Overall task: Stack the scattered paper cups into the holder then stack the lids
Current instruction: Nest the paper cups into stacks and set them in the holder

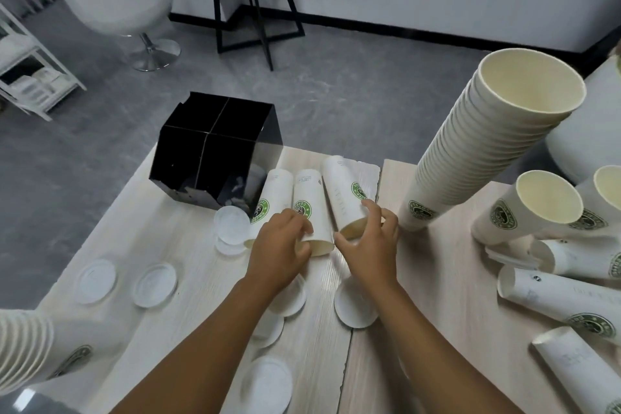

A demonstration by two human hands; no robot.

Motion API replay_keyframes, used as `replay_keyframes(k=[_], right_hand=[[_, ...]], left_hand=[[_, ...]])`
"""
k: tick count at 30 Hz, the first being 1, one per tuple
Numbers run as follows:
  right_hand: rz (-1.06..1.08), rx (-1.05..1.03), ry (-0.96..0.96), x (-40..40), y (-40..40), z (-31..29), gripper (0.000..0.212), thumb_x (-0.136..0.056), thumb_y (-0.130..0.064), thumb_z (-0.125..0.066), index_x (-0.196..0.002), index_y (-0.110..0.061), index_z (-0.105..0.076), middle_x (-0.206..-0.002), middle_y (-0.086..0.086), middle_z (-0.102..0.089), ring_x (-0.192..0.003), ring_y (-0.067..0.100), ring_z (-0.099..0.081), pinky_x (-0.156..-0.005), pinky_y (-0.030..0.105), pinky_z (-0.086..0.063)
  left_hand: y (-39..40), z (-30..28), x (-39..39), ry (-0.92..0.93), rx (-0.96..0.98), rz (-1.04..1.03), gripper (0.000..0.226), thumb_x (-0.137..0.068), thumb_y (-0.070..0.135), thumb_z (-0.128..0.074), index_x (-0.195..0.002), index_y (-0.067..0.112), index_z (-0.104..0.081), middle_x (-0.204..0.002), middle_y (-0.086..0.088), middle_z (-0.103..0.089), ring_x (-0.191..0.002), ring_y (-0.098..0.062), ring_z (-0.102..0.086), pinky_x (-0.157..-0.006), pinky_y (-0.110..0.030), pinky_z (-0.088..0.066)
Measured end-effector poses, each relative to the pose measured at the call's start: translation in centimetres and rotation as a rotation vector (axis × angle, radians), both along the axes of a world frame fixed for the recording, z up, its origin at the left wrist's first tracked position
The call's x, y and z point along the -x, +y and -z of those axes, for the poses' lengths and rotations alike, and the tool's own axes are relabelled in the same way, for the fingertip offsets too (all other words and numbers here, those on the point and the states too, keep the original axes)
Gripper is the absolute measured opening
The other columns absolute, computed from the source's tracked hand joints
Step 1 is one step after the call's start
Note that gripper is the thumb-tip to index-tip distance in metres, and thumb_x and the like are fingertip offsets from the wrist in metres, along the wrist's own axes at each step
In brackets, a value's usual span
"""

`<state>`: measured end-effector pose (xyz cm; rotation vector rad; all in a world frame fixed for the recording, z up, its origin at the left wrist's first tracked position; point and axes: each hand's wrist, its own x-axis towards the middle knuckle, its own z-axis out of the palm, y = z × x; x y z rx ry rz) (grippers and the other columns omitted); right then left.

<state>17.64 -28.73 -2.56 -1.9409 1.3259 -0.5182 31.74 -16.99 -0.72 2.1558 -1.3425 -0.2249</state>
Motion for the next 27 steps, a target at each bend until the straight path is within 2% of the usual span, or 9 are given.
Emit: replay_keyframes(k=[5,11,15,19,22,27], right_hand=[[0.011,-0.010,0.067,-0.5,-0.2,0.5,0.089,-0.076,-0.036,-0.081,-0.150,-0.027,-0.033,-0.144,0.010,-0.035,-0.133,0.032,-0.036,-0.107,0.044,-0.042],[0.019,-0.006,0.026,-1.0,-0.6,-0.4,0.083,-0.074,-0.031,-0.080,-0.143,-0.026,-0.034,-0.136,0.007,-0.038,-0.110,0.035,-0.058,-0.098,0.049,-0.050],[0.018,-0.030,-0.003,-1.4,-0.4,-0.7,0.086,-0.072,-0.045,-0.080,-0.140,-0.033,-0.030,-0.138,0.002,-0.032,-0.114,0.033,-0.056,-0.096,0.049,-0.052],[0.054,-0.067,-0.013,-2.1,-0.4,-0.5,0.082,-0.072,-0.053,-0.081,-0.135,-0.033,-0.031,-0.136,0.002,-0.035,-0.114,0.034,-0.057,-0.099,0.049,-0.049],[0.065,-0.065,-0.011,-2.4,-0.4,-0.2,0.078,-0.072,-0.046,-0.079,-0.132,-0.031,-0.032,-0.133,0.001,-0.037,-0.112,0.034,-0.057,-0.101,0.048,-0.046],[0.095,0.003,-0.113,-1.4,0.4,-0.3,0.079,-0.068,-0.027,-0.083,-0.135,-0.022,-0.042,-0.137,0.001,-0.036,-0.125,0.029,-0.037,-0.096,0.036,-0.036]], left_hand=[[0.0,0.3,-0.1,-0.054,-0.005,-0.002,0.017,-0.074,0.008,-0.066,-0.087,0.017,-0.065,-0.087,0.005,-0.058,-0.075,-0.019,-0.055,-0.065,-0.042,-0.051],[0.4,-0.4,-0.3,-0.039,0.000,-0.042,0.020,-0.076,0.005,-0.072,-0.088,0.019,-0.064,-0.090,0.007,-0.060,-0.079,-0.017,-0.057,-0.064,-0.037,-0.051],[0.7,-0.8,-0.3,-0.023,-0.004,-0.065,0.020,-0.081,0.008,-0.072,-0.090,0.024,-0.064,-0.094,0.012,-0.058,-0.085,-0.012,-0.057,-0.063,-0.034,-0.052],[0.9,-0.6,-0.4,-0.013,-0.012,-0.076,0.021,-0.082,0.010,-0.073,-0.091,0.027,-0.064,-0.094,0.015,-0.056,-0.087,-0.009,-0.056,-0.061,-0.034,-0.053],[1.0,-0.5,-0.3,-0.002,-0.011,-0.084,0.020,-0.083,0.010,-0.073,-0.091,0.026,-0.064,-0.093,0.014,-0.057,-0.086,-0.010,-0.057,-0.062,-0.033,-0.053],[1.9,-0.9,-0.3,-0.007,0.025,-0.027,0.017,-0.082,0.012,-0.071,-0.091,0.025,-0.065,-0.089,0.011,-0.057,-0.083,-0.013,-0.057,-0.066,-0.037,-0.052]])
